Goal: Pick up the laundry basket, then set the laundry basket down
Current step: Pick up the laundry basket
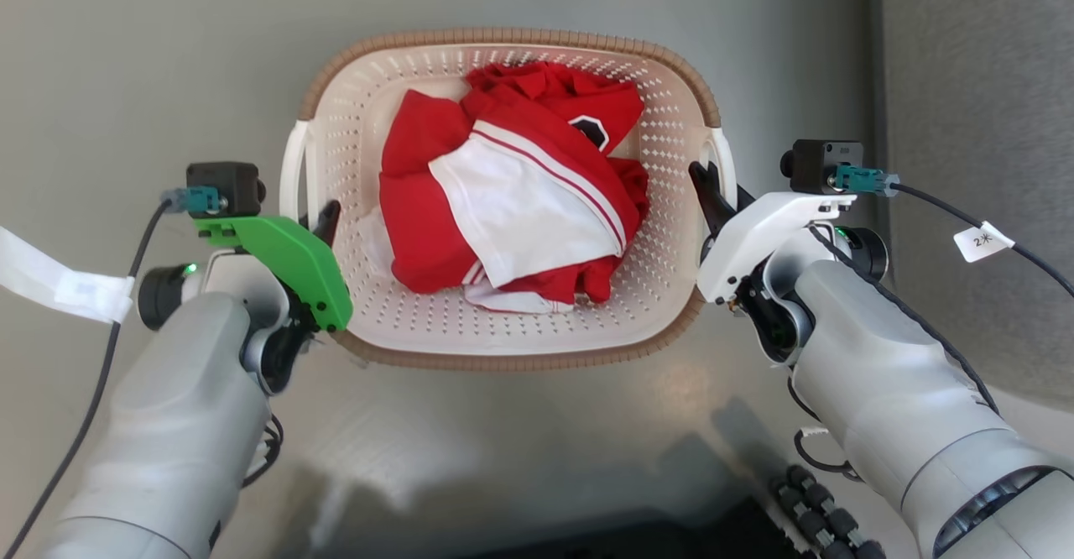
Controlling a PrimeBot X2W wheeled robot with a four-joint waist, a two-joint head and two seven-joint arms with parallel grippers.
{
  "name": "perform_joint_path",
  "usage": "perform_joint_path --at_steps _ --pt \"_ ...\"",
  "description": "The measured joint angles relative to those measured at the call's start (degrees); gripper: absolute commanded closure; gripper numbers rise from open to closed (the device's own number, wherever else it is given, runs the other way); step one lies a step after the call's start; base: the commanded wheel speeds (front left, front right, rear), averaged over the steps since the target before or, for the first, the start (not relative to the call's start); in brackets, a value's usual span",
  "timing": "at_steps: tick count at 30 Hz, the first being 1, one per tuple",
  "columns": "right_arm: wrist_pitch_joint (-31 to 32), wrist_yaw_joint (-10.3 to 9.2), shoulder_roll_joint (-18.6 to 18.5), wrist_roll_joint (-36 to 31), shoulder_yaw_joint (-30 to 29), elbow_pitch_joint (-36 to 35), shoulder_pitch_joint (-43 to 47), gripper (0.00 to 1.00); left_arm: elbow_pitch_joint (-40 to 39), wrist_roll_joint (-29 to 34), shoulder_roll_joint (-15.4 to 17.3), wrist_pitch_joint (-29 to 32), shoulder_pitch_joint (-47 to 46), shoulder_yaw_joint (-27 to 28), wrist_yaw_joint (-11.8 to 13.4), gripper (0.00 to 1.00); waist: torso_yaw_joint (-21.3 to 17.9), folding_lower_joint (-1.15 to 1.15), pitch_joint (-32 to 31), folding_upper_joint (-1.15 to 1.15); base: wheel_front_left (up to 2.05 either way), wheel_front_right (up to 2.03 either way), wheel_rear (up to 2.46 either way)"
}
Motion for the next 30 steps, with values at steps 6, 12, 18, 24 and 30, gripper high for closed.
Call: perform_joint_path --at_steps 6,12,18,24,30 --pt "0.49 0.45 -0.15 -0.05 1.74 1.67 -0.55 1.00 1.08 -1.81 -0.76 0.10 1.01 -1.12 0.01 1.00 -0.02 0.00 -3.74 0.00 0.00 0.00 0.00" --pt "1.31 0.52 -0.21 -0.08 3.20 3.42 -0.85 1.00 1.80 -3.10 -1.62 0.68 2.24 -2.78 0.49 1.00 0.06 0.00 -8.47 0.00 0.00 0.00 0.00" --pt "3.05 0.99 -0.11 0.00 4.95 4.64 0.25 1.00 3.54 -5.03 -2.26 2.33 4.72 -4.09 0.49 1.00 0.20 0.00 -13.34 0.00 0.00 0.00 0.00" --pt "5.31 1.18 -0.12 0.71 6.45 5.45 1.88 1.00 5.09 -6.48 -2.72 4.22 6.48 -5.08 0.49 1.00 0.16 0.00 -18.30 0.00 0.00 0.00 0.00" --pt "7.47 1.44 -0.15 1.78 7.90 5.65 3.93 1.00 6.06 -8.36 -3.38 6.19 8.26 -5.66 0.49 1.00 -0.05 0.00 -23.27 0.00 0.00 0.00 0.00"
